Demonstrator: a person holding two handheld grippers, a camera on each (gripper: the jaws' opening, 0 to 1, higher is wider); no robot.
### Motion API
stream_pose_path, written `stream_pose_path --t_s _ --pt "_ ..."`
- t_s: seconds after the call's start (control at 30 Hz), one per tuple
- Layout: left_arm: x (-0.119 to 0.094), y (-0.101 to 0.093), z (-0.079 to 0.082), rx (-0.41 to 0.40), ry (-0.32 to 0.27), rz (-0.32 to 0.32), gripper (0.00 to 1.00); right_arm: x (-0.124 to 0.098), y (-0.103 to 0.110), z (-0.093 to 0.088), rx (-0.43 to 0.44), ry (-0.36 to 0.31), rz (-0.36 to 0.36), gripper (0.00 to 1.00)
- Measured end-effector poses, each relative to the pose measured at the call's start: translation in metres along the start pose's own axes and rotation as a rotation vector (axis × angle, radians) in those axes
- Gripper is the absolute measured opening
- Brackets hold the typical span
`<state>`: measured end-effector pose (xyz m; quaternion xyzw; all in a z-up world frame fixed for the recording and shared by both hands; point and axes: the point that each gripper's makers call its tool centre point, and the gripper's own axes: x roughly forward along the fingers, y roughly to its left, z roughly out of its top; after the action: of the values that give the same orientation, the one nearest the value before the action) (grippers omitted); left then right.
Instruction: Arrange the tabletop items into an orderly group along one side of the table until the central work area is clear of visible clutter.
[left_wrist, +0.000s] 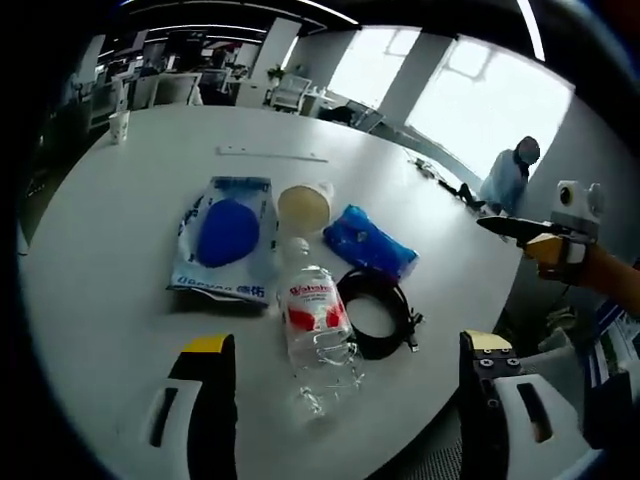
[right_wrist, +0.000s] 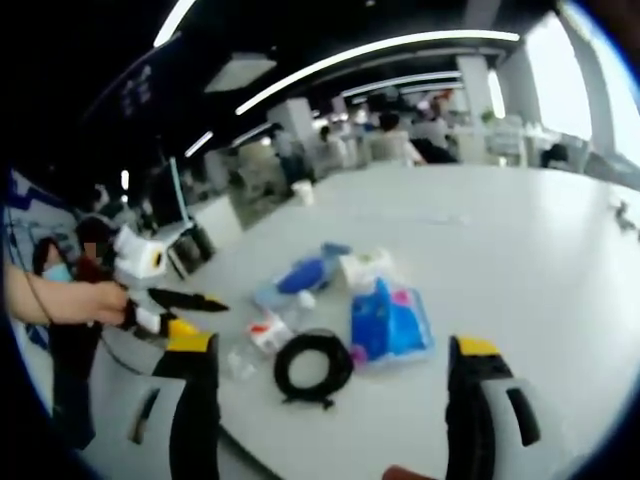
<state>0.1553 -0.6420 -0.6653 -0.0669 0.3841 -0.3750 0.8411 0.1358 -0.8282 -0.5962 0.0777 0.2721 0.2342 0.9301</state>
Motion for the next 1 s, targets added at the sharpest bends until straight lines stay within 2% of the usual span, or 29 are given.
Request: stream_pose_path --t_s 0.4,0.63,1.0 --pt "0.017 -0.005 -0.001 -0.004 0.025 -0.018 0.91 0.003 -0.001 -0.004 0.013 0.006 -0.001 0.93" --pt "0.023 0.0 -0.001 -0.029 0.012 0.006 0.9 0.006 -0.001 -0.003 0.018 0.005 0.001 0.93" --pt "0.041 -0.004 -0.004 -0.036 0.025 0.026 0.89 0.006 -0.001 -0.004 0.026 0.005 0.002 0.93"
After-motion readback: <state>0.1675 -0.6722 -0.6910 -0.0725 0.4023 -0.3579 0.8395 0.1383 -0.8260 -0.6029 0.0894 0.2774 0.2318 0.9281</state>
